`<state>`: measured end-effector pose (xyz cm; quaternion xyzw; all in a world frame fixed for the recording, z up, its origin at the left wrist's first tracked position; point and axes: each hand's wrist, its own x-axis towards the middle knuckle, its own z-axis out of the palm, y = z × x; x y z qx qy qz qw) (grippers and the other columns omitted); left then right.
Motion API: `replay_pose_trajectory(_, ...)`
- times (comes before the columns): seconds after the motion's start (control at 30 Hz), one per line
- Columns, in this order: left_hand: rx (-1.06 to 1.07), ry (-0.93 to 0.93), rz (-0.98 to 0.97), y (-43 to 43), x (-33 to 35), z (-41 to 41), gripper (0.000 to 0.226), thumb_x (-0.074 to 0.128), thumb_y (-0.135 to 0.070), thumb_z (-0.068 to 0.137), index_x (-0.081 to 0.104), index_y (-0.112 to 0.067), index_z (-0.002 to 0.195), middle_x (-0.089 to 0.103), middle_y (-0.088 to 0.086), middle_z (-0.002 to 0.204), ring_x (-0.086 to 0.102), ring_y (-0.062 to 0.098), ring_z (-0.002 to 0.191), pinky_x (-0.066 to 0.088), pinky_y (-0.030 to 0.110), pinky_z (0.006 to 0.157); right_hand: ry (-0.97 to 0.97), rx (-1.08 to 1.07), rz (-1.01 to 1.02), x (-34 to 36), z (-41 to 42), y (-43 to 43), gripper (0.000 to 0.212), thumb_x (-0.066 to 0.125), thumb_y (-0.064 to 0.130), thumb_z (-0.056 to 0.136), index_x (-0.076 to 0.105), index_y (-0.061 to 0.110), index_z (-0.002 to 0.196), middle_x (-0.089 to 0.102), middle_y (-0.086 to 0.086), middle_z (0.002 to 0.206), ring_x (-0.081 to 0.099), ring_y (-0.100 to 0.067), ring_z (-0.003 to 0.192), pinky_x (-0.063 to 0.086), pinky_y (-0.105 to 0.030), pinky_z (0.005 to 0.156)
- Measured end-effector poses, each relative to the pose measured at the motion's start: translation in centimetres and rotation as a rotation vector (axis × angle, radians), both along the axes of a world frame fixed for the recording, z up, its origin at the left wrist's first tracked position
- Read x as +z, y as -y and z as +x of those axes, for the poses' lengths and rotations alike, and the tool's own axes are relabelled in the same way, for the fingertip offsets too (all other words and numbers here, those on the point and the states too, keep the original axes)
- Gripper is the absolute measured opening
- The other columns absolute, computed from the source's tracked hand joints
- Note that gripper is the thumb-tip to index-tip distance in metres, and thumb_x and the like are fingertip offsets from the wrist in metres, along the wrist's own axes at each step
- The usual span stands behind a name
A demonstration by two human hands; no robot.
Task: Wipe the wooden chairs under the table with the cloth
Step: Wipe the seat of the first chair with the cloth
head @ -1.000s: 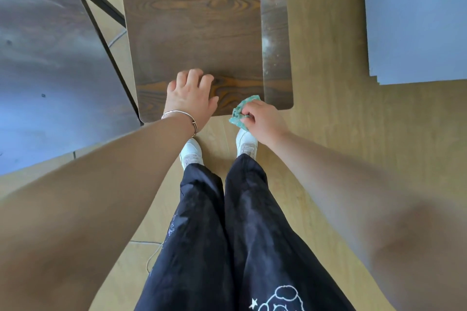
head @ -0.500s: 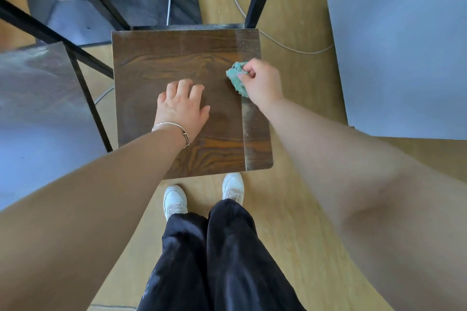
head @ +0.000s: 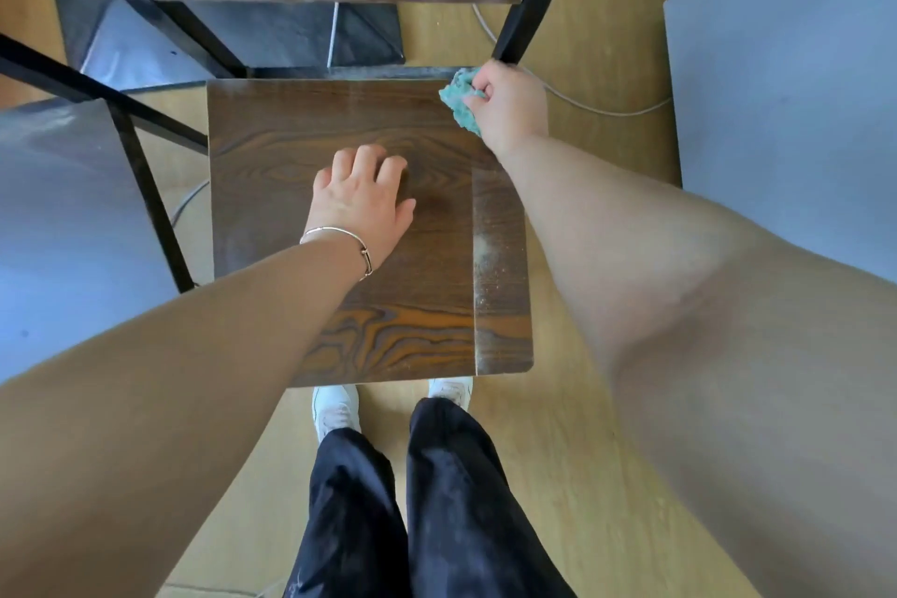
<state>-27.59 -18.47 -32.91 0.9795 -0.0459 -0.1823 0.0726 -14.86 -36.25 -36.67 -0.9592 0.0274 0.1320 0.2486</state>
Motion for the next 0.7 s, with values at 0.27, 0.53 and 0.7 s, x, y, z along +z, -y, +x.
replay_pose_trajectory(0.27, -0.045, -0.059, -0.001, 0.5, 1.0, -3.3, 0.049, 0.048, -0.045, 0.093, 0.04, -0.021, 0.135, 0.038, 0.005, 0.138, 0.036, 0.032, 0.121, 0.036, 0.045, 0.098, -0.062, 0.193, 0.013, 0.7, -8.1, 2.4, 0.008, 0.067, 0.02, 0.088, 0.065, 0.013, 0.091, 0.051, 0.006, 0.086, 0.053, -0.018, 0.082, 0.043, -0.029, 0.071)
replay_pose_trajectory(0.53, -0.031, -0.076, -0.03, 1.0, 1.6, -8.6, 0.049, 0.049, -0.044, 0.092, 0.042, -0.021, 0.135, 0.039, 0.006, 0.137, 0.037, 0.032, 0.121, 0.036, 0.046, 0.097, -0.084, 0.227, 0.084, 0.7, -19.9, 4.0, 0.006, 0.068, 0.012, 0.084, 0.066, 0.007, 0.088, 0.063, -0.003, 0.088, 0.055, -0.022, 0.074, 0.045, -0.033, 0.065)
replay_pose_trajectory(0.7, -0.077, -0.081, -0.021, 1.3, 1.7, -11.7, 0.049, 0.049, -0.045, 0.092, 0.042, -0.021, 0.134, 0.039, 0.005, 0.137, 0.037, 0.032, 0.122, 0.036, 0.046, 0.097, -0.16, 0.224, 0.063, 0.8, -25.3, 4.2, 0.002, 0.065, 0.012, 0.087, 0.064, 0.01, 0.086, 0.063, -0.001, 0.092, 0.058, -0.021, 0.079, 0.042, -0.031, 0.064)
